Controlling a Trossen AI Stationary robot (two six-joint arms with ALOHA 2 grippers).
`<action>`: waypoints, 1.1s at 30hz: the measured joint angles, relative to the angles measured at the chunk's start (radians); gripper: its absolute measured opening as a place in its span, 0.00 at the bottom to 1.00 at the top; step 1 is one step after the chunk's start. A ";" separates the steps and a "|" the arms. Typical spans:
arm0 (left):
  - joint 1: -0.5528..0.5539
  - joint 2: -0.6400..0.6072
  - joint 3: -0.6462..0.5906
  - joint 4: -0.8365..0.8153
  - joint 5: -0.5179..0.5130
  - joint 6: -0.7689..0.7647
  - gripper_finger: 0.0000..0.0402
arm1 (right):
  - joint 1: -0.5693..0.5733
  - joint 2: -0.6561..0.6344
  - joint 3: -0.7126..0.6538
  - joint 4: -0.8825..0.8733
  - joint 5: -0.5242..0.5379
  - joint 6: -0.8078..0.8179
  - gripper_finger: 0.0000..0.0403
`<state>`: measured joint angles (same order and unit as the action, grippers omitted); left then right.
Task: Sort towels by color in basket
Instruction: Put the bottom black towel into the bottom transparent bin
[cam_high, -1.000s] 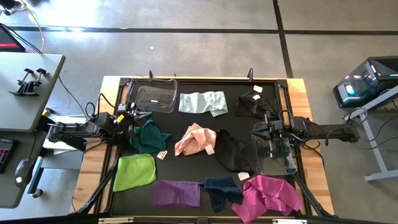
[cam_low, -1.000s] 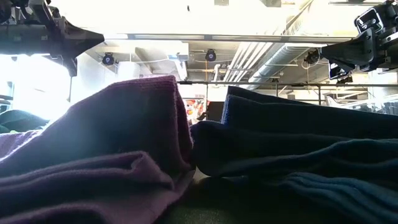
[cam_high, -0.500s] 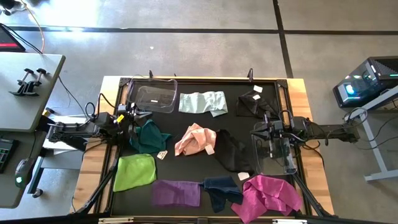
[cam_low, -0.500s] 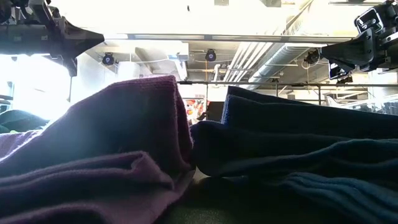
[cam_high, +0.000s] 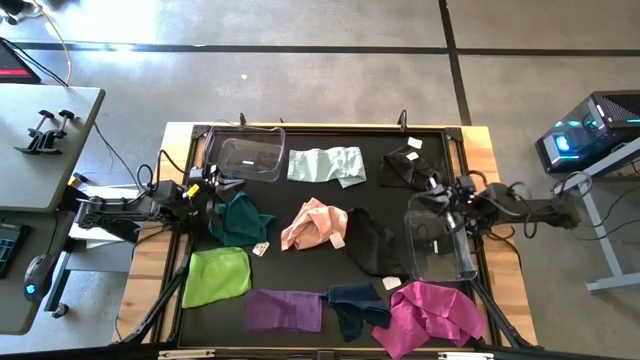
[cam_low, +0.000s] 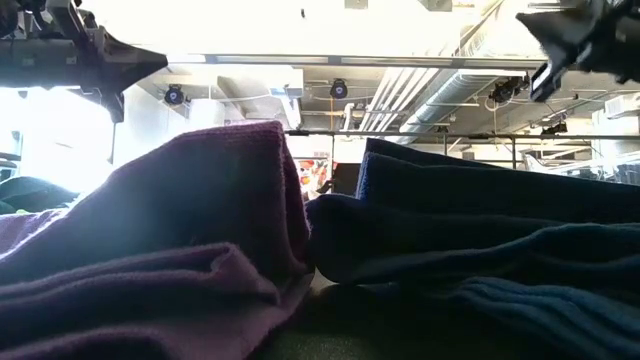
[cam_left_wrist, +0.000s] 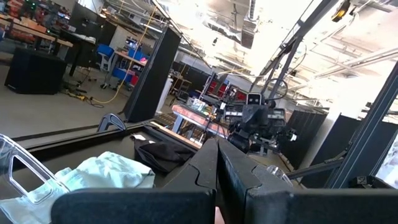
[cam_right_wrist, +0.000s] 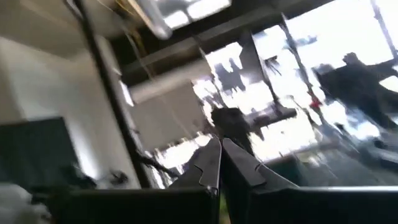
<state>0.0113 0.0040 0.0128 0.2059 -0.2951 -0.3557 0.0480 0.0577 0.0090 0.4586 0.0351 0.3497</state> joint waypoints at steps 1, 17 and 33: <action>0.000 0.000 0.000 0.001 0.000 0.000 0.00 | 0.002 0.020 0.000 0.048 -0.024 -0.011 0.00; 0.000 0.000 0.000 -0.007 0.000 0.000 0.00 | 0.065 0.689 0.239 0.405 -0.025 -0.116 0.00; 0.000 0.000 0.000 -0.060 0.000 0.000 0.00 | 0.066 1.154 0.998 -0.807 0.080 0.034 0.00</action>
<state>0.0109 0.0040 0.0128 0.1459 -0.2951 -0.3557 0.1143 1.2114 1.0073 -0.3479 0.1147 0.3836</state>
